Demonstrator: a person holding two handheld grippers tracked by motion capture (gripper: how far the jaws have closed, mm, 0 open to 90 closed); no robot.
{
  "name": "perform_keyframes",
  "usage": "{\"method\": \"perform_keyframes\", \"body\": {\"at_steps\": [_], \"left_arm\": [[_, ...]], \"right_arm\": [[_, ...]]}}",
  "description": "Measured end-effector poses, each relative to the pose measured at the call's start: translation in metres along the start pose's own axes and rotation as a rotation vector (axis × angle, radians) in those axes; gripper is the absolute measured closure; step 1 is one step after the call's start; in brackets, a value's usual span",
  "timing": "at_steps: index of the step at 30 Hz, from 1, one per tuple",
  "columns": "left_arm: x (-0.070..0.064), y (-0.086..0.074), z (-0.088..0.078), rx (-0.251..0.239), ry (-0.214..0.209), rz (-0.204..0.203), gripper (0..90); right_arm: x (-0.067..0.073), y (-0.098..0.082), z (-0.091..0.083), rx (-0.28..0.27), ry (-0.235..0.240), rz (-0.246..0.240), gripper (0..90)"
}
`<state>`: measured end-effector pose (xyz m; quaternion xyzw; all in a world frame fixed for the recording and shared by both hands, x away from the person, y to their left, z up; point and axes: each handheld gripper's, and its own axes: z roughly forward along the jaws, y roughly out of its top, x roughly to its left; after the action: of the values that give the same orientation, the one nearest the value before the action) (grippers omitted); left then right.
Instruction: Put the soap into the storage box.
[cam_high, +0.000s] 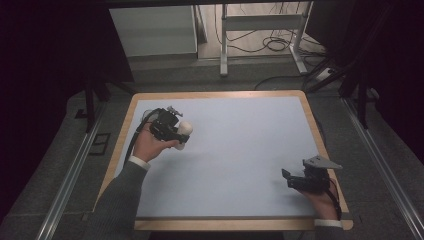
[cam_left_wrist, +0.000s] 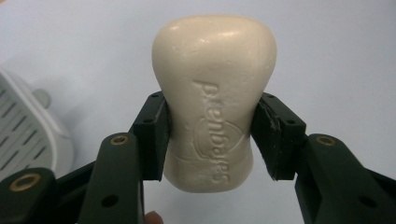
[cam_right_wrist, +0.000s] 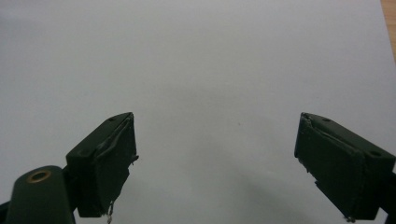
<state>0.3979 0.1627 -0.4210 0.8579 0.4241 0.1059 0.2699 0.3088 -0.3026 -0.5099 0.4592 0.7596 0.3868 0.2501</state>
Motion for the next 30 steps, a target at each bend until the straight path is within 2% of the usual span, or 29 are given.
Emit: {"method": "perform_keyframes", "body": {"at_steps": [5, 10, 17, 30], "left_arm": [[0.013, -0.001, -0.003, 0.003, 0.018, -0.027, 49.6], [0.023, 0.000, -0.005, 0.007, 0.033, -0.038, 49.6], [0.036, 0.000, -0.008, -0.005, 0.044, -0.073, 49.6], [0.054, 0.003, -0.017, -0.018, 0.068, -0.106, 49.6]], "right_arm": [[-0.001, -0.001, 0.001, 0.002, -0.004, 0.004, 12.5], [-0.001, -0.001, 0.001, 0.003, -0.007, 0.003, 12.5], [-0.002, 0.000, 0.000, 0.002, -0.007, 0.008, 12.5], [-0.003, -0.001, 0.000, 0.005, -0.011, 0.010, 12.5]]}}
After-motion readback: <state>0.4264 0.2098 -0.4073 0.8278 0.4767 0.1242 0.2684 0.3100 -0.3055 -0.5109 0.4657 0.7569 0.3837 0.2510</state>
